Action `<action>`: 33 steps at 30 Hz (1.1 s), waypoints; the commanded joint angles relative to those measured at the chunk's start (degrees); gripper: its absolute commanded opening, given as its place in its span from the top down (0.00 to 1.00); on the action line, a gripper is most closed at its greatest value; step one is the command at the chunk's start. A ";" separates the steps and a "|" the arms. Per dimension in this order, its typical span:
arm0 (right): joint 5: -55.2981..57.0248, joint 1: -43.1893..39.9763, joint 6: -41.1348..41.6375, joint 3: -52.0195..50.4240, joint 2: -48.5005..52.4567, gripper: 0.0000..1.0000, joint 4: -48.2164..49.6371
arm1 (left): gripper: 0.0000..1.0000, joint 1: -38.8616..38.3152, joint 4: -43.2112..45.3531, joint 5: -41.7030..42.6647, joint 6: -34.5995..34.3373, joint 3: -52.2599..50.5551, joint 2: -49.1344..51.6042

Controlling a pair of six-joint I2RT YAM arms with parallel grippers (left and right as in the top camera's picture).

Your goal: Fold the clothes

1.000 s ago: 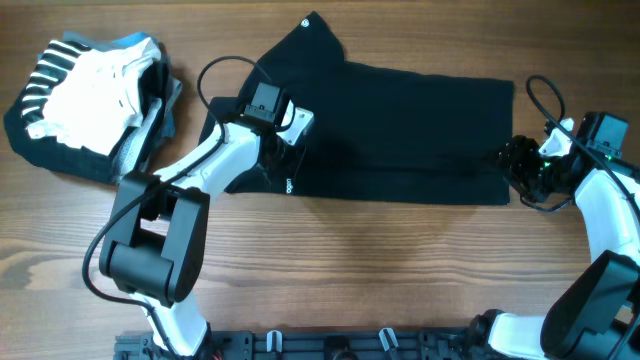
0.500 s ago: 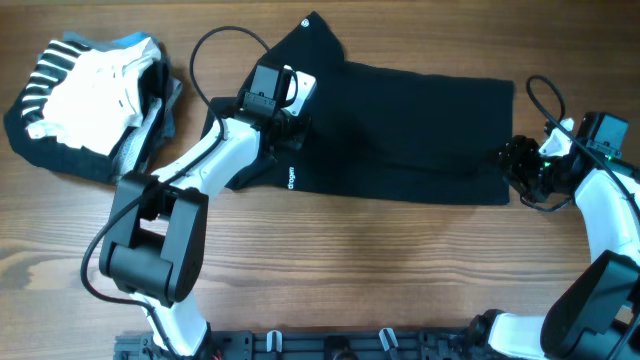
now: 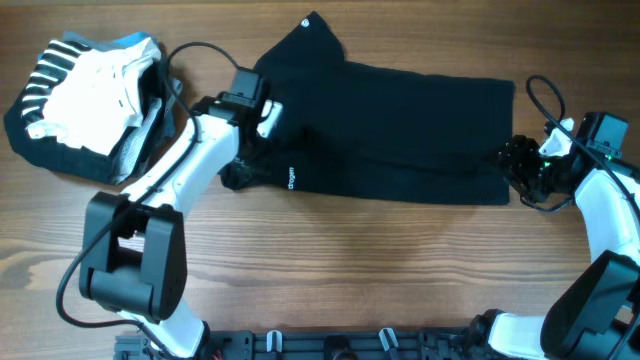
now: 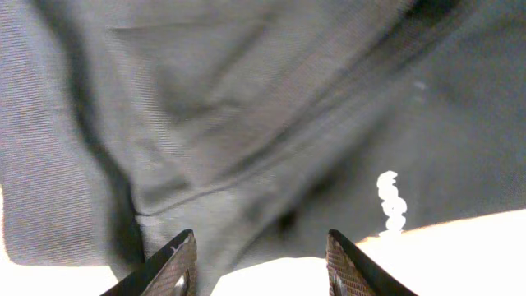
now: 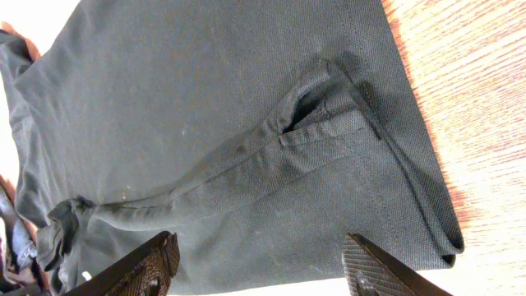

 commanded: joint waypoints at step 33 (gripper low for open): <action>0.57 0.17 -0.96 0.57 -0.48 0.31 -0.31 | 0.80 6.97 27.39 8.59 -7.52 1.44 5.86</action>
